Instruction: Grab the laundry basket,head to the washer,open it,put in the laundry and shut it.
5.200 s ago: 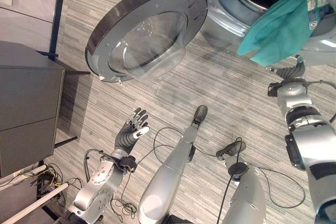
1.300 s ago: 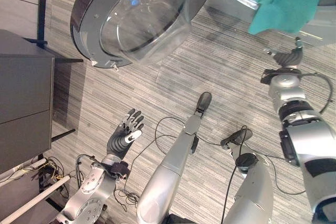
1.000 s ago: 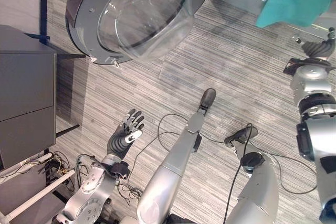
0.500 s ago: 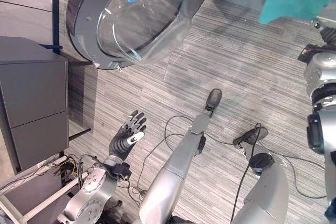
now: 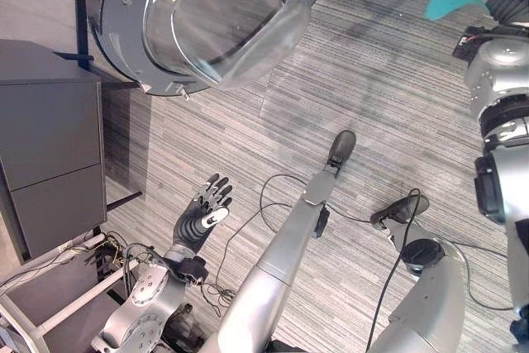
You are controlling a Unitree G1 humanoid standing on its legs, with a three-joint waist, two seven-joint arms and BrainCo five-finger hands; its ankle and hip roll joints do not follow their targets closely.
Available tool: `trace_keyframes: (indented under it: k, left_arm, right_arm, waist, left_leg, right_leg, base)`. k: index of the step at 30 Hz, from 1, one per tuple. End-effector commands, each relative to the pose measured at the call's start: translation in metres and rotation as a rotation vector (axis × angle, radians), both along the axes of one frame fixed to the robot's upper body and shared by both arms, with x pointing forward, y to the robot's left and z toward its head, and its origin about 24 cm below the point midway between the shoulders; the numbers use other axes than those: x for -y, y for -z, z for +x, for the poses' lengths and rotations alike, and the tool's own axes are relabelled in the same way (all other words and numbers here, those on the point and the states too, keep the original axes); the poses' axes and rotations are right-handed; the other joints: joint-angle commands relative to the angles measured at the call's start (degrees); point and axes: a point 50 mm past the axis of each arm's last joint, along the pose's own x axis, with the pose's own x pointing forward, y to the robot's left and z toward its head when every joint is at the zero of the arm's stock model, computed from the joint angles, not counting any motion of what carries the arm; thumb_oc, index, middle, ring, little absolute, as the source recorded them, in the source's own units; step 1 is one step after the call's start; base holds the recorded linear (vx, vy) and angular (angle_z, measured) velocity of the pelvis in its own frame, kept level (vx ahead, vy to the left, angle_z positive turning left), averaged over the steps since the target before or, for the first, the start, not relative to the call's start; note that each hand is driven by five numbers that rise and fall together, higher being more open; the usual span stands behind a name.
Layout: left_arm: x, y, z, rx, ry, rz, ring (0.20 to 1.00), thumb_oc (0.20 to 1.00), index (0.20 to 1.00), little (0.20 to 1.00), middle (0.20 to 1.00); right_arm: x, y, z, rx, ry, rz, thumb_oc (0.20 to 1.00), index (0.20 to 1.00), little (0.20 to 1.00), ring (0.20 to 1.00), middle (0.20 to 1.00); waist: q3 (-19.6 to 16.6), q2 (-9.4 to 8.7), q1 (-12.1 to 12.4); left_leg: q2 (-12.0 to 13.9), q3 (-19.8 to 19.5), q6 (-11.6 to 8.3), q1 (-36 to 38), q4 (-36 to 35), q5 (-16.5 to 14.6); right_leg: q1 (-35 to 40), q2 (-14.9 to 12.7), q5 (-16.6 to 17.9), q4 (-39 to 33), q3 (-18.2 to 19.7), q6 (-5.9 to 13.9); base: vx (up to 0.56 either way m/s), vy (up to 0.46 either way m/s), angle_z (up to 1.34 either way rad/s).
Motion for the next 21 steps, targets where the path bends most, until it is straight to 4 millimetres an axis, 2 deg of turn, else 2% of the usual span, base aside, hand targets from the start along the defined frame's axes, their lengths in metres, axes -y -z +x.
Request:
trace_keyframes:
  k: [1,3,4,5,6,10,13,14,16,18,19,20,21]
  left_arm:
    - [-0.003,-0.009,0.002,0.045,0.020,0.025,1.000,1.000,1.000,1.000,1.000]
    - [-0.003,-0.007,0.001,0.029,0.017,0.023,1.000,1.000,1.000,1.000,1.000]
    - [-0.003,-0.006,0.001,0.028,0.015,0.023,1.000,1.000,1.000,1.000,1.000]
    - [-0.004,-0.006,0.001,0.026,0.011,0.021,1.000,1.000,1.000,1.000,1.000]
    - [-0.004,-0.007,0.001,0.026,0.011,0.022,1.000,1.000,1.000,1.000,1.000]
    - [-0.004,-0.004,0.001,0.012,0.008,0.013,1.000,1.000,1.000,1.000,1.000]
    - [-0.004,-0.004,0.002,0.003,0.013,0.005,1.000,1.000,1.000,1.000,1.000]
    - [-0.002,-0.006,0.003,0.012,0.018,-0.003,1.000,1.000,1.000,1.000,1.000]
    - [-0.002,-0.007,0.005,0.018,0.016,-0.010,1.000,1.000,1.000,1.000,1.000]
    - [-0.003,-0.009,0.006,0.025,0.021,-0.002,1.000,1.000,1.000,1.000,1.000]
    - [-0.002,-0.009,0.007,0.026,0.022,-0.003,1.000,1.000,1.000,1.000,1.000]
    - [-0.004,-0.011,0.008,0.035,0.027,0.006,1.000,1.000,1.000,1.000,1.000]
    - [-0.005,-0.012,0.009,0.038,0.029,0.009,1.000,1.000,1.000,1.000,1.000]
  right_arm:
    - [-0.003,-0.006,0.000,0.036,-0.039,-0.055,1.000,1.000,1.000,1.000,1.000]
    - [-0.001,-0.012,-0.002,0.066,-0.036,-0.023,1.000,1.000,1.000,1.000,1.000]
    - [0.001,-0.014,-0.004,0.079,-0.030,-0.007,0.592,0.592,0.592,0.592,0.592]
    - [0.005,-0.018,-0.006,0.100,-0.017,0.016,0.275,0.275,0.275,0.275,0.275]
    - [0.005,-0.019,-0.007,0.101,-0.017,0.018,0.200,0.200,0.200,0.200,0.200]
    - [0.025,-0.029,-0.019,0.193,0.020,0.118,0.200,0.200,0.200,0.200,0.200]
    - [0.032,-0.032,-0.023,0.212,0.030,0.144,0.200,0.200,0.200,0.200,0.200]
    - [0.035,-0.041,-0.028,0.248,0.036,0.150,0.200,0.200,0.200,0.200,0.200]
    - [0.038,-0.053,-0.034,0.299,0.042,0.149,0.200,0.200,0.200,0.200,0.200]
    - [0.040,-0.074,-0.044,0.375,0.046,0.127,0.200,0.200,0.200,0.200,0.200]
    - [0.040,-0.074,-0.045,0.377,0.048,0.127,0.200,0.200,0.200,0.200,0.200]
    - [0.038,-0.096,-0.055,0.463,0.043,0.097,0.200,0.200,0.200,0.200,0.200]
    - [0.037,-0.106,-0.061,0.507,0.039,0.083,0.200,0.200,0.200,0.200,0.200]
  waist:
    - [-0.43,2.17,3.37]
    - [-0.72,2.24,3.52]
    - [-0.82,2.22,3.49]
    - [-1.00,2.19,3.45]
    - [-1.02,2.19,3.45]
    - [-1.62,1.14,3.14]
    - [-2.05,0.24,3.03]
    - [-2.56,-0.81,3.03]
    - [-2.96,-1.64,3.10]
    - [-3.76,-2.76,3.13]
    - [-3.49,-2.51,3.13]
    - [-4.44,-3.41,3.24]
    - [-4.60,-3.63,3.42]
  left_leg:
    - [-2.77,5.09,3.27,1.12,2.66,-10.22]
    - [-3.16,5.02,3.27,0.42,3.85,-10.41]
    - [-3.25,4.99,3.23,0.18,4.06,-10.46]
    - [-3.31,5.00,3.22,-0.01,4.18,-10.46]
    - [-3.37,4.94,3.22,-0.07,4.22,-10.47]
    - [-3.47,4.17,3.03,0.83,2.90,-9.90]
    - [-2.98,3.80,2.81,2.53,1.39,-9.48]
    - [-2.65,3.61,2.64,4.05,0.11,-9.11]
    - [-2.42,3.28,2.58,5.87,-1.34,-8.80]
    - [-2.45,2.68,2.57,8.01,-3.01,-8.44]
    - [-2.43,2.55,2.55,8.43,-3.25,-8.35]
    - [-2.53,2.16,2.36,9.85,-3.92,-8.07]
    - [-2.65,1.79,2.13,10.62,-4.29,-7.66]
  right_leg:
    - [3.95,3.11,-4.42,3.51,3.30,2.21]
    - [3.84,2.57,-5.12,4.71,3.29,1.95]
    - [3.78,2.44,-5.31,4.99,3.19,1.85]
    - [3.83,2.28,-5.39,5.17,2.98,1.87]
    - [3.83,2.22,-5.43,5.21,2.90,1.88]
    - [4.74,2.76,-5.18,4.32,3.05,1.82]
    - [6.45,3.67,-5.09,2.49,3.15,1.52]
    - [8.05,4.43,-4.72,0.55,3.22,1.55]
    - [9.92,4.87,-4.19,-1.30,2.71,1.63]
    - [11.94,5.47,-3.93,-2.61,2.47,1.73]
    - [12.40,5.57,-3.84,-2.89,2.31,1.74]
    - [14.00,5.94,-3.78,-4.37,2.37,1.91]
    - [15.19,6.51,-4.18,-5.54,2.23,1.63]
  base:
    - [0.00,0.000,0.00]
    - [0.02,-0.008,0.09]
    - [0.02,-0.003,0.13]
    - [0.01,0.001,0.09]
    - [0.01,0.004,0.11]
    - [0.01,-0.011,0.10]
    - [0.00,-0.018,0.00]
    - [-0.01,-0.056,-0.02]
    - [0.00,-0.024,-0.01]
    - [0.02,-0.011,0.01]
    - [0.00,0.000,0.00]
    - [0.02,-0.047,0.00]
    - [0.03,-0.098,0.02]
